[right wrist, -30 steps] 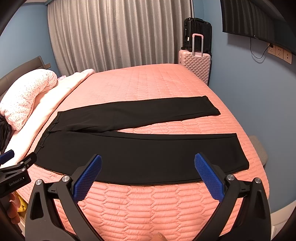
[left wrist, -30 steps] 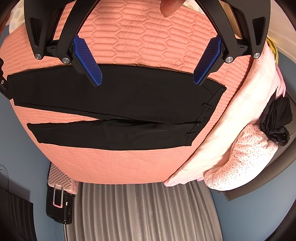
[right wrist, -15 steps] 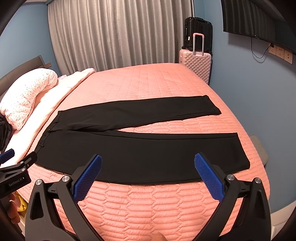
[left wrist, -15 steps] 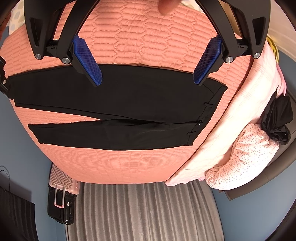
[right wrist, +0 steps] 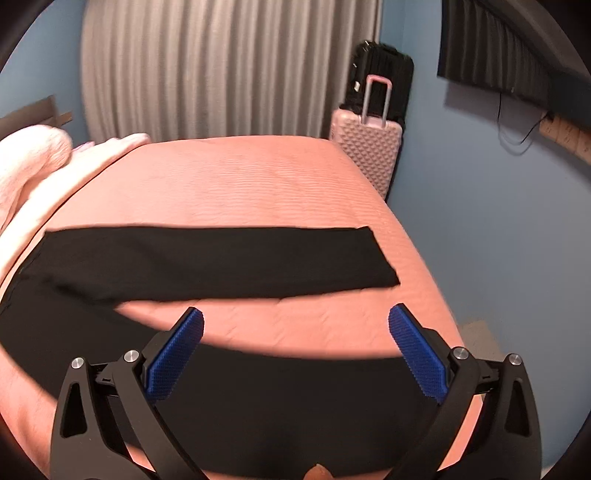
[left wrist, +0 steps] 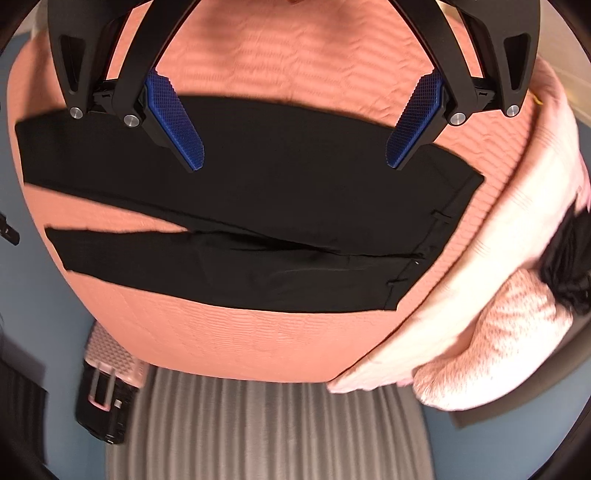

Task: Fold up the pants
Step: 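Lower the right tool onto the trouser leg hems and close it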

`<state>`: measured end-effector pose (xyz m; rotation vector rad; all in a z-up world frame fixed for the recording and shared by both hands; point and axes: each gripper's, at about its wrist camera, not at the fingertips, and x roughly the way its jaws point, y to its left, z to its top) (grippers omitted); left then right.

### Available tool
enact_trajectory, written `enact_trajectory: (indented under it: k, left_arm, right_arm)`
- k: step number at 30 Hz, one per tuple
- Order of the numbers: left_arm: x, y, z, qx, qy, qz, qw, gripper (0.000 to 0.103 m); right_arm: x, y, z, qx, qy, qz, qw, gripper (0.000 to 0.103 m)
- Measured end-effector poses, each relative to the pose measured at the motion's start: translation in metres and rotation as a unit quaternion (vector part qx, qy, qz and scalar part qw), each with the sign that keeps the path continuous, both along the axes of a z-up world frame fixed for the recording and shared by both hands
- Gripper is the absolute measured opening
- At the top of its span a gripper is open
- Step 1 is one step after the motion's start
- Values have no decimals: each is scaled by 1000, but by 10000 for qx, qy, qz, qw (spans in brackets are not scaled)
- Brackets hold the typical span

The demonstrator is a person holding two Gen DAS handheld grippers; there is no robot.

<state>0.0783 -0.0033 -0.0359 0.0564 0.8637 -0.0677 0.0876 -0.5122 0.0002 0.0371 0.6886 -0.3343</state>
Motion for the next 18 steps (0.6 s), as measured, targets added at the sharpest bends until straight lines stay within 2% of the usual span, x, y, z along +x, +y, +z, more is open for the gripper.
enact_trajectory:
  k: [5,8,9,11,14,18]
  left_arm:
    - [42,-18,-29,-233,169,103,9995,98]
    - [65,-45,-44,301,204,91,9993,98]
    - [74,-57,-50,581,238,57,9980,98]
    - [85,-71,-58,842,310,6,9960,98]
    - [94,-86,-64,756,197,-214,9967,98]
    - [105,-92,-67,154,191,-390,9989,98]
  right_arm:
    - [88,-95,-35,204,145,-68,9997,98]
    - [118,-134,-51,278,158,-463,9984,98]
    - [122,-139,-55,309,143,-499,9982,98]
    - [130,-140,-59,238,158,-480,9984,98]
    - [134,-130,-66,86,202,-273,9994,98]
    - [153,-121,-75,-189,320,51,9993,98]
